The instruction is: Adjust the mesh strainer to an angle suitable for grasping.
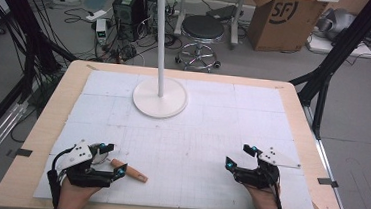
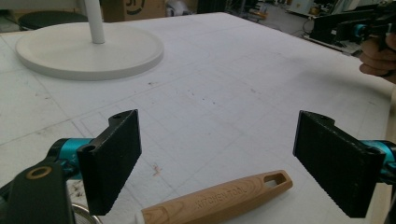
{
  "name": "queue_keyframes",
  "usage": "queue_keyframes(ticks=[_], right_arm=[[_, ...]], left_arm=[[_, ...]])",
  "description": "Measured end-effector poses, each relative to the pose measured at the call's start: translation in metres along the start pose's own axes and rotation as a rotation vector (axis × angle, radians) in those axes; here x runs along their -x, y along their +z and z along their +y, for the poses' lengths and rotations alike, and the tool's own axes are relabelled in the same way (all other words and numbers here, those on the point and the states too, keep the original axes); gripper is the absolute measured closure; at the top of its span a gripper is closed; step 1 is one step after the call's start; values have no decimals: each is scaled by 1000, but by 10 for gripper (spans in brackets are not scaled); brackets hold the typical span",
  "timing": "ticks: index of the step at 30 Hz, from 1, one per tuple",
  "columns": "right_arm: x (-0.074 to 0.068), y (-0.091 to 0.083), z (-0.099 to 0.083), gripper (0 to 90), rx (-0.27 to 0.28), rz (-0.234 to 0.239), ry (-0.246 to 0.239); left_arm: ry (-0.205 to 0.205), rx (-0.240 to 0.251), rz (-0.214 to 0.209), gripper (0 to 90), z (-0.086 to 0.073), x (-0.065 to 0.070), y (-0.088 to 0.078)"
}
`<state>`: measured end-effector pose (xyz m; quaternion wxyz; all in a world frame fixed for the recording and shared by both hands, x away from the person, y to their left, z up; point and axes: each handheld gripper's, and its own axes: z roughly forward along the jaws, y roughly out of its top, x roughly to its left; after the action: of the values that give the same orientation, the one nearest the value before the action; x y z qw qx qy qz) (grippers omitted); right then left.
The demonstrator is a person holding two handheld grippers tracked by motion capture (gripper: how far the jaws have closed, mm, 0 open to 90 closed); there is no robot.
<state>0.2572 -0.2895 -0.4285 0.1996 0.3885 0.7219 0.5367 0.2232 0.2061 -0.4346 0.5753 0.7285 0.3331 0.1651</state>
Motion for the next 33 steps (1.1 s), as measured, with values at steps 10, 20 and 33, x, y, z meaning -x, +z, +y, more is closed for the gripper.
queue_keyframes(ticks=[10,20,33], right_arm=[[-1,0,0,152,-3,0,5],[0,0,0,152,-2,0,8],[0,-1,1,152,10,-4,19]], left_arm=[[-13,0,6,172,0,1,-1],[-21,2,-29,612,-1,1,-5],[-24,-88,-96,897,-3,6,-1]])
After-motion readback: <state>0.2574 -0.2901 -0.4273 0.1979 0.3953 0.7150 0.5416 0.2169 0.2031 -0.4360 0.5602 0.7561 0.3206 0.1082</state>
